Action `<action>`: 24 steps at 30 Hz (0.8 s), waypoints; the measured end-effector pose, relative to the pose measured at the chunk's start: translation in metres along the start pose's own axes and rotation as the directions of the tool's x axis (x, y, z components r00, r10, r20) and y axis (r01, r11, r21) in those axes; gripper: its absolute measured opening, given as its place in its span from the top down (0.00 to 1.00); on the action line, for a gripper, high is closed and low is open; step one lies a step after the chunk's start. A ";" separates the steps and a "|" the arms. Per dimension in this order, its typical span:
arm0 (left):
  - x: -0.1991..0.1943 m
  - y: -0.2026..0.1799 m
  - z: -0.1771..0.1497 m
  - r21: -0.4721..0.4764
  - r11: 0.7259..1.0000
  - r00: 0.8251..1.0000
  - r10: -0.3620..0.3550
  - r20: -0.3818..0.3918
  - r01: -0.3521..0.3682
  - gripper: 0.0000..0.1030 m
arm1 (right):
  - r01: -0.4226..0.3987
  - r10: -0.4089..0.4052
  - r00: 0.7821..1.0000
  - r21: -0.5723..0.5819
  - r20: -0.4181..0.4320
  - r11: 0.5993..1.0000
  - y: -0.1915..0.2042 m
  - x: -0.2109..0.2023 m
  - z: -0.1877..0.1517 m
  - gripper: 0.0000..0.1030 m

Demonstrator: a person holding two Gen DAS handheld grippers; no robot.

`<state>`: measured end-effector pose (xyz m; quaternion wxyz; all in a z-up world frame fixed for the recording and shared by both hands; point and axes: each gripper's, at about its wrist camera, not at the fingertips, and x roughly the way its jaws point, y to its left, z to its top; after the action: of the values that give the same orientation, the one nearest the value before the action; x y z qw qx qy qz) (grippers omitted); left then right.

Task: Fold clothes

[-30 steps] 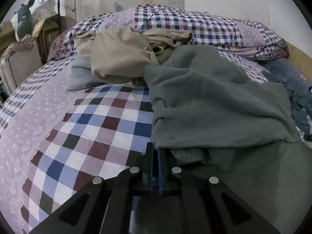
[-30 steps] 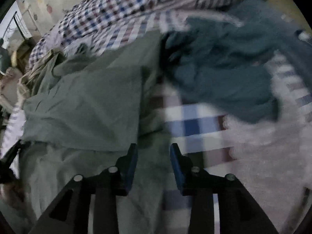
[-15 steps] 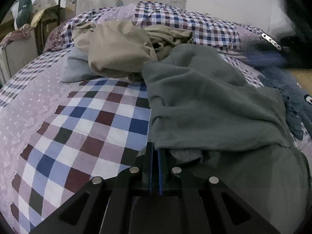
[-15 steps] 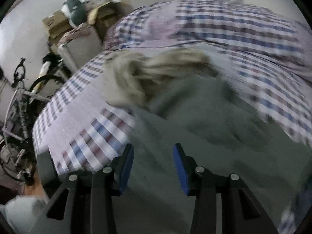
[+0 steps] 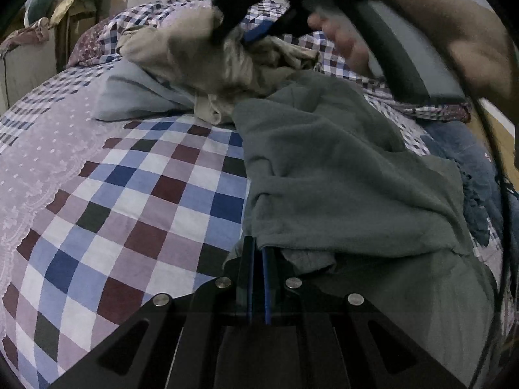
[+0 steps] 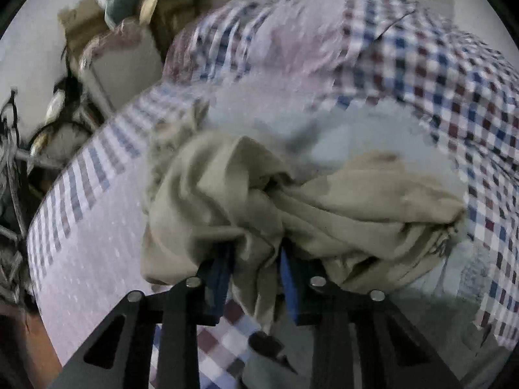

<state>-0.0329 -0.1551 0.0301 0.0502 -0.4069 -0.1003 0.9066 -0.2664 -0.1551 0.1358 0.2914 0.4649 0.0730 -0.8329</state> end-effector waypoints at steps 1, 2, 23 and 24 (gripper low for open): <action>0.000 0.000 0.000 -0.004 1.000 1.000 -0.002 -0.001 0.002 0.97 | -0.015 0.014 1.000 -0.024 -0.010 1.000 0.001 -0.002 -0.002 0.59; 0.001 0.000 0.000 -0.007 1.000 1.000 -0.003 -0.002 0.003 0.97 | -0.011 0.009 0.999 -0.054 -0.035 0.999 0.003 -0.003 -0.007 0.54; -0.002 0.000 -0.001 0.011 1.000 1.000 0.011 0.010 -0.011 0.97 | -0.008 -0.056 0.966 -0.246 -0.252 0.969 -0.014 -0.013 -0.087 0.96; -0.003 0.000 -0.001 0.014 1.000 1.000 0.016 0.015 -0.016 0.97 | 0.002 -0.054 0.976 -0.240 -0.212 0.971 -0.015 -0.028 -0.086 0.96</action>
<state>-0.0301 -0.1550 0.0311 0.0451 -0.4004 -0.0909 0.9107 -0.2010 -0.0971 0.1084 0.3235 0.5134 0.2105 -0.7664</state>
